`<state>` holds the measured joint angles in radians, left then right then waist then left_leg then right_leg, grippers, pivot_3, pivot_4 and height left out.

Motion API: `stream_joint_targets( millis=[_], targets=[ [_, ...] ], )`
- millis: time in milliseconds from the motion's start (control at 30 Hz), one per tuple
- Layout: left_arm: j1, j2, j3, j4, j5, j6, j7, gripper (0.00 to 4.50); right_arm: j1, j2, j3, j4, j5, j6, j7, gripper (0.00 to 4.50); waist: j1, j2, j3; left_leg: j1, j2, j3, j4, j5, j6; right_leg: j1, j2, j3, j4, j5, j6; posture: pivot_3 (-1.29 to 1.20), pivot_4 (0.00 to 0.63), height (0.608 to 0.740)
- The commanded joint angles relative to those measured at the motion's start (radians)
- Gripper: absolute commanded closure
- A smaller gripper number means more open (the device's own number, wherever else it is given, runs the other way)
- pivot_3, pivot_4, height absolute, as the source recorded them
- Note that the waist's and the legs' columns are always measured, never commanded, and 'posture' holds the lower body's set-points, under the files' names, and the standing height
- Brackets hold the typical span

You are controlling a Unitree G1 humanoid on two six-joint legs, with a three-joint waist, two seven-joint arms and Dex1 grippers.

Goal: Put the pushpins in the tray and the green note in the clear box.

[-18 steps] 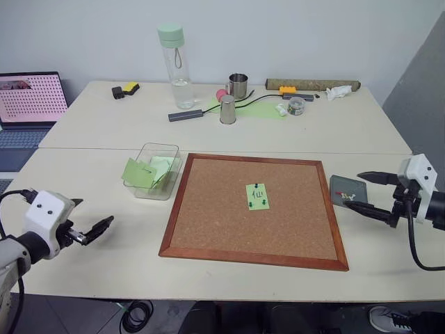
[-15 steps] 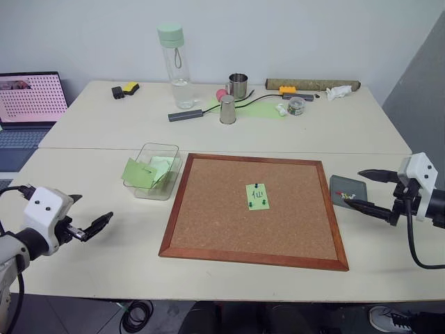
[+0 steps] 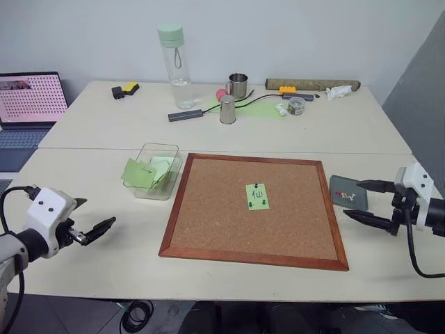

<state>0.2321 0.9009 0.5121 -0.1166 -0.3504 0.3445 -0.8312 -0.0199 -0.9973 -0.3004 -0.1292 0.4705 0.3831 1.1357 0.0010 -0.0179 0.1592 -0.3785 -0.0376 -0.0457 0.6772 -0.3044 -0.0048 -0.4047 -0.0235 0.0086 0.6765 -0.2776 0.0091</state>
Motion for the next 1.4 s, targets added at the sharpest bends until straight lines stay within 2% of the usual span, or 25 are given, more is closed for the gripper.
stream_joint_targets(
  millis=[33,733,933,1000,1133,1400],
  targets=[
    [0.004,0.017,0.032,-0.030,0.004,0.002,-0.010,0.00,0.025,-0.025,-0.055,-0.043,0.021,0.017,0.019,0.03,0.000,0.000,0.000,0.000,0.000,0.000,0.000,0.000,0.000,0.000,0.000,0.000,0.000,0.000,0.000,0.00,0.150,0.740],
    [-0.033,0.016,-0.014,-0.030,0.024,0.013,-0.035,0.00,0.106,-0.023,-0.103,-0.080,0.018,0.037,0.023,0.03,0.000,0.000,0.000,0.000,0.000,0.000,0.000,0.000,0.000,0.000,0.000,0.000,0.000,0.000,0.000,0.00,0.150,0.740],
    [-0.056,0.005,-0.044,-0.079,-0.013,0.038,-0.058,0.00,0.122,-0.015,-0.113,-0.105,0.024,0.053,0.014,0.03,0.000,0.000,0.000,0.000,0.000,0.000,0.000,0.000,0.000,0.000,0.000,0.000,0.000,0.000,0.000,0.00,0.150,0.740],
    [-0.064,0.003,-0.054,-0.127,-0.053,0.064,-0.082,0.17,0.129,-0.011,-0.116,-0.119,0.029,0.060,0.010,0.00,0.000,0.000,0.000,0.000,0.000,0.000,0.000,0.000,0.000,0.000,0.000,0.000,0.000,0.000,0.000,0.00,0.150,0.740],
    [-0.096,0.010,-0.114,-0.231,-0.101,0.131,-0.098,0.91,0.121,0.001,-0.114,-0.148,0.045,0.071,-0.004,0.00,0.001,0.000,0.000,0.000,0.000,0.000,0.000,0.000,0.000,0.000,0.000,0.000,0.000,0.000,0.000,0.00,0.150,0.740],
    [-0.254,-0.061,-0.357,-0.364,-0.132,0.215,-0.066,2.36,0.024,0.050,-0.041,-0.205,0.092,0.116,-0.058,0.00,0.001,0.000,0.000,0.000,-0.001,0.000,0.001,0.000,0.000,0.000,0.000,0.000,0.001,0.000,0.000,0.00,0.150,0.740]
  ],
)
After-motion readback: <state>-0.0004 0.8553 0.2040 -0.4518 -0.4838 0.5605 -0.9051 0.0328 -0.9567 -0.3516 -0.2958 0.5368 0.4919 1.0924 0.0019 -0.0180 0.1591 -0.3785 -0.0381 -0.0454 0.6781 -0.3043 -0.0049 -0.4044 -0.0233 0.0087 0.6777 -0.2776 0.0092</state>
